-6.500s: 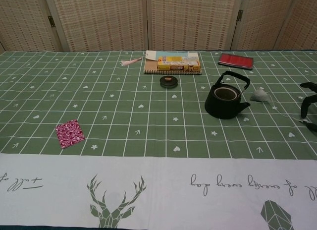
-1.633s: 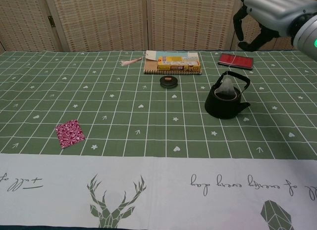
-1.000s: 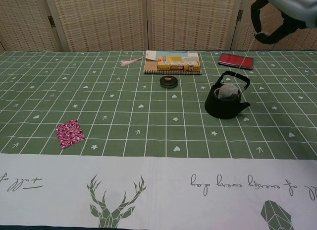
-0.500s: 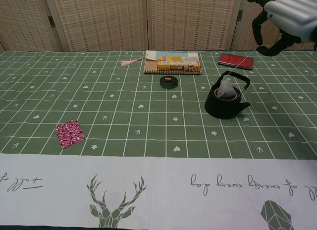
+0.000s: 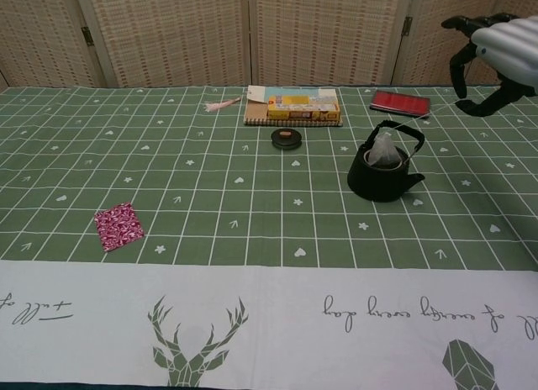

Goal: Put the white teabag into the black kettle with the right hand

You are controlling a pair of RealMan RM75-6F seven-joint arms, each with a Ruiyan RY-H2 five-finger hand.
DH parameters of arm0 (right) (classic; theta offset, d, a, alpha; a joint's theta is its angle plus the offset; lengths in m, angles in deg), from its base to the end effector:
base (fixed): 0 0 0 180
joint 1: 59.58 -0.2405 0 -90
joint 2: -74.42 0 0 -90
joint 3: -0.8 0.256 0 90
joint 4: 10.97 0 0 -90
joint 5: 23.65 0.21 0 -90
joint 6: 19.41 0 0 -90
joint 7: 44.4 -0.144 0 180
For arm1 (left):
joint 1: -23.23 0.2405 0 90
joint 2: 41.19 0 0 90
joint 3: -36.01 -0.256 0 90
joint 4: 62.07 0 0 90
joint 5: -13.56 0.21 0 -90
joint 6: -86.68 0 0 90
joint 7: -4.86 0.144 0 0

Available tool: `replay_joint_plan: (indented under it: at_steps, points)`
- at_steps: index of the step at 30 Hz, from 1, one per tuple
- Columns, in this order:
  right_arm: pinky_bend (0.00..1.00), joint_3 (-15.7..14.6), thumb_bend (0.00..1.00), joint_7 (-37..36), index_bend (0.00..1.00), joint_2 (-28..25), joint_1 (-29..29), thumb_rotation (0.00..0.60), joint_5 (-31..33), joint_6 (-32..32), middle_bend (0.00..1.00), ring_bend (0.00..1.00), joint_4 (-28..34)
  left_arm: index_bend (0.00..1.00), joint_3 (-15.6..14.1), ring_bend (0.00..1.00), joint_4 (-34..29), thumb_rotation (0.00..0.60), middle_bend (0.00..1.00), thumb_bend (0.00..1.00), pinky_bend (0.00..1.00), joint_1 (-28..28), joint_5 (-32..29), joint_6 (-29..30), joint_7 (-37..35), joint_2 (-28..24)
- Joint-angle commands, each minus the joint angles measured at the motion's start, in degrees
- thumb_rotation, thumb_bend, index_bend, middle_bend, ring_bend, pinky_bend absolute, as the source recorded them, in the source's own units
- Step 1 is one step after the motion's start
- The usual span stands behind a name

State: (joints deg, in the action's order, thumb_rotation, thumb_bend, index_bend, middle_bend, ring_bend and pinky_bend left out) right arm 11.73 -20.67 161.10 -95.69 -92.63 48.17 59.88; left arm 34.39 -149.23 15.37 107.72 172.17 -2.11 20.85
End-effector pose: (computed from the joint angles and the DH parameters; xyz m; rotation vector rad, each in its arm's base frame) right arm -0.2245 -0.3698 0.0565 1.5872 -0.5774 0.7920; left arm -0.3105 0.1810 0.1616 -1.5742 -0.8678 -0.9548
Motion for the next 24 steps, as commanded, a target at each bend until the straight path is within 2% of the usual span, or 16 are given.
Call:
replay_joint_plan:
  at_steps: [1, 4, 8, 10, 20, 21, 24]
  points:
    - [0.0, -1.39, 0.43, -3.93, 0.65, 2.25, 0.97, 0.6, -0.48, -1.98, 0.02, 0.0, -5.03, 0.0, 0.04, 0.07, -0.02, 0.6, 0.0, 0.28, 0.04, -0.11, -0.26, -0.35, 0.22, 0.11]
    - [0.0, -1.79, 0.43, -6.1, 0.64, 3.93, 1.03, 0.6, -0.98, -3.15, 0.02, 0.0, -8.75, 0.0, 0.16, 0.07, 0.0, 0.6, 0.0, 0.28, 0.04, -0.23, -0.64, -0.74, 0.38, 0.17]
    - [0.0, -1.79, 0.43, -8.56, 0.56, 6.08, 0.6, 0.6, -1.34, -5.06, 0.0, 0.0, -12.39, 0.0, 0.24, 0.07, -0.03, 0.6, 0.0, 0.28, 0.04, -0.32, -0.83, -0.92, 0.28, 0.14]
    - [0.0, -1.82, 0.43, -9.03, 0.55, 6.98, 0.36, 0.6, -1.75, -5.4, 0.0, 0.0, -13.57, 0.0, 0.26, 0.07, -0.02, 0.6, 0.0, 0.28, 0.04, -0.29, -0.79, -0.78, -0.02, 0.07]
    - [0.0, -1.1, 0.43, -6.58, 0.5, 8.05, 0.5, 0.6, -0.79, -6.74, 0.0, 0.0, -14.49, 0.0, 0.18, 0.07, 0.22, 0.6, 0.0, 0.28, 0.04, -0.11, -0.31, -0.06, -1.18, -0.22]
    - [0.0, -0.89, 0.43, -5.65, 0.47, 7.8, 0.6, 0.6, 0.06, -7.41, 0.0, 0.0, -14.05, 0.0, 0.18, 0.07, 0.23, 0.6, 0.0, 0.28, 0.04, -0.1, -0.29, -0.05, -1.12, -0.2]
    - [0.0, -0.41, 0.43, -4.29, 0.2, 7.38, 0.8, 0.6, 1.64, -8.57, 0.0, 0.0, -13.18, 0.0, 0.16, 0.07, 0.23, 0.6, 0.0, 0.28, 0.04, -0.12, -0.31, -0.14, -0.82, -0.1]
